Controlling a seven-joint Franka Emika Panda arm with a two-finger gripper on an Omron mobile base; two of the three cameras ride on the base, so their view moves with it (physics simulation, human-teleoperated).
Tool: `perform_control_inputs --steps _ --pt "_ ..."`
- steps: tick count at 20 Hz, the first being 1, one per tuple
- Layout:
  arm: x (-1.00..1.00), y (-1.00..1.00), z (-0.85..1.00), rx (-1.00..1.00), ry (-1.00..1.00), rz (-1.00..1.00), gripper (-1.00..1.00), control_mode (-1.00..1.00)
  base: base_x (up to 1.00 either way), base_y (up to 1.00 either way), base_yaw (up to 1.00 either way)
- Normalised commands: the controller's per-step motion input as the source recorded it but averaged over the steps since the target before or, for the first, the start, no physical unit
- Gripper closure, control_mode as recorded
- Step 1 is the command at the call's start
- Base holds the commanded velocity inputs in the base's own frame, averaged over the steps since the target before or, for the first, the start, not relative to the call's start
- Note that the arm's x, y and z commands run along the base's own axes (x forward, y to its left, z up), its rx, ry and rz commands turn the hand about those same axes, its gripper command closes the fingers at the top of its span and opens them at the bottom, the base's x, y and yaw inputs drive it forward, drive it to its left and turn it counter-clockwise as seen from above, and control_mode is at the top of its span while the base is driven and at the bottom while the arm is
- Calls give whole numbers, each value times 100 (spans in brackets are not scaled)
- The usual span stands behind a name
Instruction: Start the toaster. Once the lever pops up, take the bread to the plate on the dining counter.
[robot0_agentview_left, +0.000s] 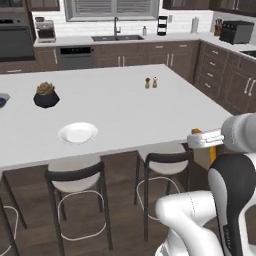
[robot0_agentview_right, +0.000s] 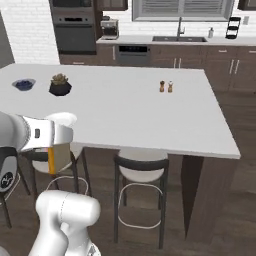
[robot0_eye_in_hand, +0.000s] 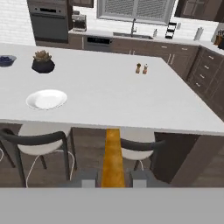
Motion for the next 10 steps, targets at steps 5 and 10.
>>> perform_control_inputs --steps 5,10 --pt "0 0 0 0 0 0 100 100 0 99 -20" --pt "0 0 0 0 0 0 100 100 0 67 -3"
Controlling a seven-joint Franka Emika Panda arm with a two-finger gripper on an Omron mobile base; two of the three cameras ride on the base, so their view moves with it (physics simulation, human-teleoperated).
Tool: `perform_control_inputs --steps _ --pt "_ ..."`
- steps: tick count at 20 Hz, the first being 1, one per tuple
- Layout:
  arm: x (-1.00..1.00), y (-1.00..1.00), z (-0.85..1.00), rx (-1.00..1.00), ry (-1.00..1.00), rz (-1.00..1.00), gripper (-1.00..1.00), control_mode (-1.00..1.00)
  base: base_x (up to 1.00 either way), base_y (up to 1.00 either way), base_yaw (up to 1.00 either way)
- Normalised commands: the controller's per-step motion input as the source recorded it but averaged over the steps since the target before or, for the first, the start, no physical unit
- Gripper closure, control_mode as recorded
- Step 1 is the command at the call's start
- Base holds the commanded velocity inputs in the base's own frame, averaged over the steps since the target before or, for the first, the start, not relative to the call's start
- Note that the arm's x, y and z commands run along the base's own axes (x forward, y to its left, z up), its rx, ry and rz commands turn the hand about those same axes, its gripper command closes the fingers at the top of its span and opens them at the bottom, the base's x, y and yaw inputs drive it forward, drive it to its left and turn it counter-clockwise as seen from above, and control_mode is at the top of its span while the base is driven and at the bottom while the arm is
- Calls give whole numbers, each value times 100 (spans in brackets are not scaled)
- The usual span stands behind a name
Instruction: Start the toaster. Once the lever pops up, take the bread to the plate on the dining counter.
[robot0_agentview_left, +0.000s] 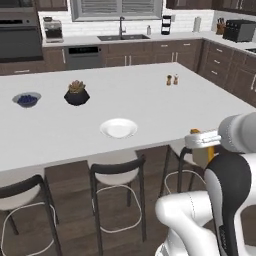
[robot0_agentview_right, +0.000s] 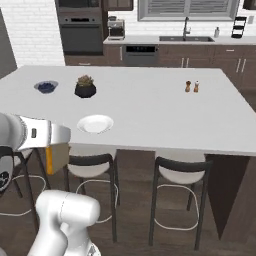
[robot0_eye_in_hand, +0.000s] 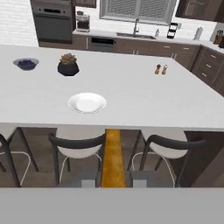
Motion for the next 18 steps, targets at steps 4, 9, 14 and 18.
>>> perform_control_inputs --steps 4,9,14,18 --pt "0 0 0 0 0 0 100 100 2 34 5" --pt "0 0 0 0 0 0 100 100 46 30 7" --pt "0 0 0 0 0 0 100 100 45 37 0" --pt "0 0 0 0 0 0 100 100 37 57 0"
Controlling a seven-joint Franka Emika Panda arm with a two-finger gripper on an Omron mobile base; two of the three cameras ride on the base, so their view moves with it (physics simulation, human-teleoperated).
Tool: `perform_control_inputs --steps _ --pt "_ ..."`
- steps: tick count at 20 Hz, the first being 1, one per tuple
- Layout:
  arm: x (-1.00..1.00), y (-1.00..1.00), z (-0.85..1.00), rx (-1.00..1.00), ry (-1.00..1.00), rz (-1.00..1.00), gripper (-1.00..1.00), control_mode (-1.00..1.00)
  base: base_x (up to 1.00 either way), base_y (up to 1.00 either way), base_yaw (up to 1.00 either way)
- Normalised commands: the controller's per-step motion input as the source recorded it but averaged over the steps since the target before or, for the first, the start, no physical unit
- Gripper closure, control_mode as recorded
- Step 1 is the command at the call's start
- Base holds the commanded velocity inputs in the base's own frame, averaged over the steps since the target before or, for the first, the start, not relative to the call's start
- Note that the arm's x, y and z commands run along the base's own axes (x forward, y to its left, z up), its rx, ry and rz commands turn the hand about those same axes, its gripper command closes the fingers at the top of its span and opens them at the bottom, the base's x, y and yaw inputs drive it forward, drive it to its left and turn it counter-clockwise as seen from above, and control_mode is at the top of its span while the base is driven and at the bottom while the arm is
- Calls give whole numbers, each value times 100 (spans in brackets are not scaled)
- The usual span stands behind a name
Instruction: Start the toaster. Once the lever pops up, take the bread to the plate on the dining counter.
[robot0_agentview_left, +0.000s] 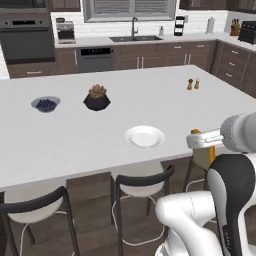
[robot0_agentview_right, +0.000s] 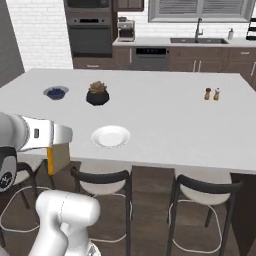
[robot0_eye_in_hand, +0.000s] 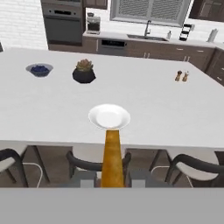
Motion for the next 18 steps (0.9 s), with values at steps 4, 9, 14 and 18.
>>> perform_control_inputs --steps 4,9,14,18 --pt "0 0 0 0 0 0 100 100 41 69 0" --pt "0 0 0 0 0 0 100 100 52 26 0" --pt "0 0 0 0 0 0 100 100 51 0 0" --pt "0 0 0 0 0 0 100 100 35 0 0"
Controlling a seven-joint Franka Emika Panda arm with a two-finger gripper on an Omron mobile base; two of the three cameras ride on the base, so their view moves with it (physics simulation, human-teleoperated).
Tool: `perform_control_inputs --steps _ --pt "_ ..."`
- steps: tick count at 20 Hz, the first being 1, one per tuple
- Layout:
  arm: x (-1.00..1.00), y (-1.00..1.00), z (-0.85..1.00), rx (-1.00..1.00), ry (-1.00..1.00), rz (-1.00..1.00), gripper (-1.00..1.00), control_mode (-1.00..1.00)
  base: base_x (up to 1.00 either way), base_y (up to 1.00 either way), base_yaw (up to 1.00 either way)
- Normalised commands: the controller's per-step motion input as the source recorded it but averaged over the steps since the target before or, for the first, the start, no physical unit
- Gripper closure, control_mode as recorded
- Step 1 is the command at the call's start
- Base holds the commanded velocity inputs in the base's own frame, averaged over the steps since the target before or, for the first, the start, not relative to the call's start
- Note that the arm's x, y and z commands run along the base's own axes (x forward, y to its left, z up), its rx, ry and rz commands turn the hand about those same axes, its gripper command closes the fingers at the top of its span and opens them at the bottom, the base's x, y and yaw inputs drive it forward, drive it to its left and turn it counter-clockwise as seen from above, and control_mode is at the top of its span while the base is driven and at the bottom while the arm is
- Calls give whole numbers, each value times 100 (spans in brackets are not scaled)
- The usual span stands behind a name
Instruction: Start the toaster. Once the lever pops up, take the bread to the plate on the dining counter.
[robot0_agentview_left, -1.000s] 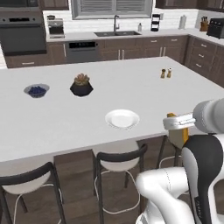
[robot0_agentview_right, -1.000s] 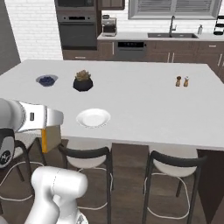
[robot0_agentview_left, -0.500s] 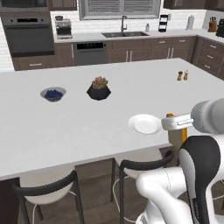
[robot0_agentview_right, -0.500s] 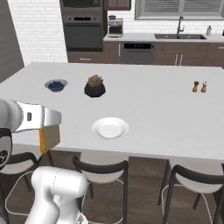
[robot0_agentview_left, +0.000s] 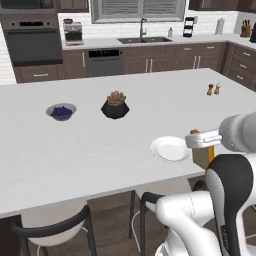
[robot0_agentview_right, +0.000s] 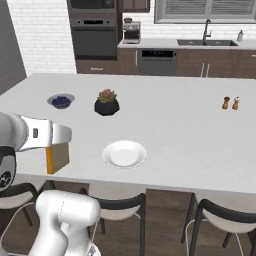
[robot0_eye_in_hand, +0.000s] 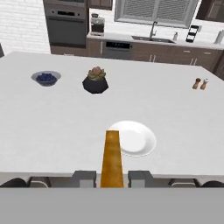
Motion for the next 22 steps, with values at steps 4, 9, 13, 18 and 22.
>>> perform_control_inputs --steps 4,9,13,18,22 --pt "0 0 0 0 0 0 100 100 26 0 0" --pt "40 -8 0 0 0 1 100 -100 6 0 0" --pt "61 -28 -10 0 0 0 100 -100 0 0 0" --pt "93 -64 -29 21 11 2 100 -100 0 0 0" --pt "100 -87 -41 52 32 6 100 -100 0 0 0"
